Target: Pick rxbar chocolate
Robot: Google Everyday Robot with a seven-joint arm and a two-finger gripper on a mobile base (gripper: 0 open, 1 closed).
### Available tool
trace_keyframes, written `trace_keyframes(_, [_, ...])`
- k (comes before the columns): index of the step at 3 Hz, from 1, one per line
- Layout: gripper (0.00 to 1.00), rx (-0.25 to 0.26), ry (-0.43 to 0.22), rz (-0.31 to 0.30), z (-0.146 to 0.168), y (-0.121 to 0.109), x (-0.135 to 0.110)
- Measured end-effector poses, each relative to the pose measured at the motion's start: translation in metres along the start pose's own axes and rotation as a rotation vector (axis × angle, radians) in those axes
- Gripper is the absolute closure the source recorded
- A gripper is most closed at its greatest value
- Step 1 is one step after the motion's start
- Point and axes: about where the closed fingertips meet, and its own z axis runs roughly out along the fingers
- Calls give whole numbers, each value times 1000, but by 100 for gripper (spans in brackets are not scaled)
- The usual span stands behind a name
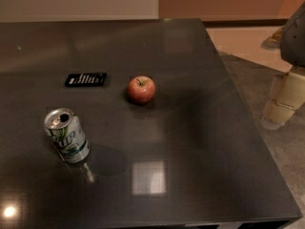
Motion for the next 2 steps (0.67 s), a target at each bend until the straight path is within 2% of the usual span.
trace_keyframes(2, [0,3,-6,-22,7,-19,-19])
